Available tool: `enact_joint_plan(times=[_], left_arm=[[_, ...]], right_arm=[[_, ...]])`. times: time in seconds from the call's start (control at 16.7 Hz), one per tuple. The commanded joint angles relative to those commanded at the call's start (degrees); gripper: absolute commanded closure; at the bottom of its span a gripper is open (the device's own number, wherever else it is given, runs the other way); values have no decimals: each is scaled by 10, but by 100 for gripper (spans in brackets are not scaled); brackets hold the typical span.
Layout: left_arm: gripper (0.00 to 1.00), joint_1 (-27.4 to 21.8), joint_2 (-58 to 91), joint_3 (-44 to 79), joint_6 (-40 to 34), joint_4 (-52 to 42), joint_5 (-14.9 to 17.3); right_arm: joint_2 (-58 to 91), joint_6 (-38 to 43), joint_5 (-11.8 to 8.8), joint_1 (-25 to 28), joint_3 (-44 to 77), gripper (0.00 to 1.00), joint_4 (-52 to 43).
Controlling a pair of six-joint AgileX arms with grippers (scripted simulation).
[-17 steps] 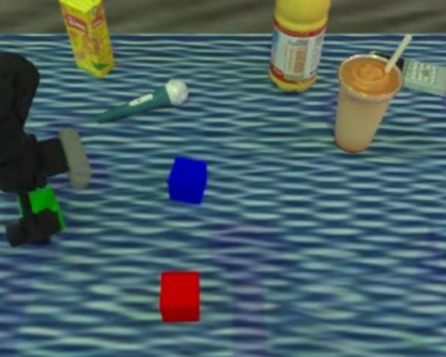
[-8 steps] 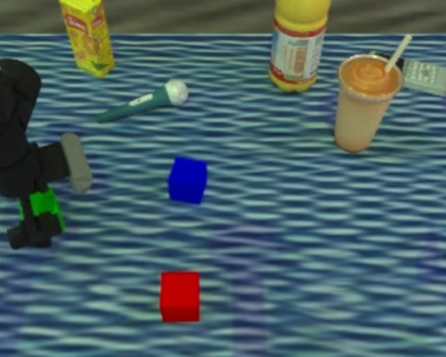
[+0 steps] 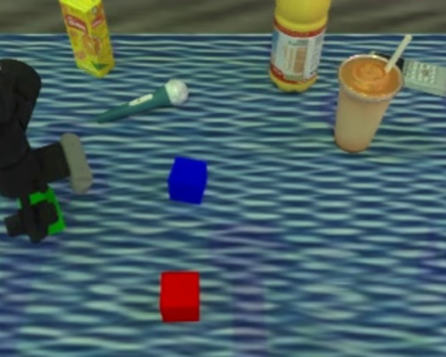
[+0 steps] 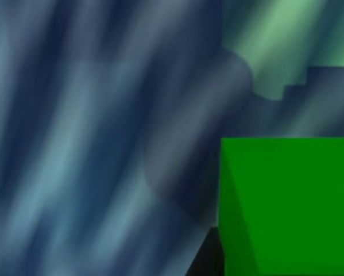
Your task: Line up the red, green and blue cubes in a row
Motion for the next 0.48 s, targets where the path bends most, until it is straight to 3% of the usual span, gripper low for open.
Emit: enact_joint_plan(times=[0.12, 0.48], left_arm=[[100, 0, 0, 0, 0, 0, 0], [100, 0, 0, 0, 0, 0, 0]], right_arm=[[0, 0, 0, 0, 0, 0, 0], [0, 0, 0, 0, 0, 0, 0]])
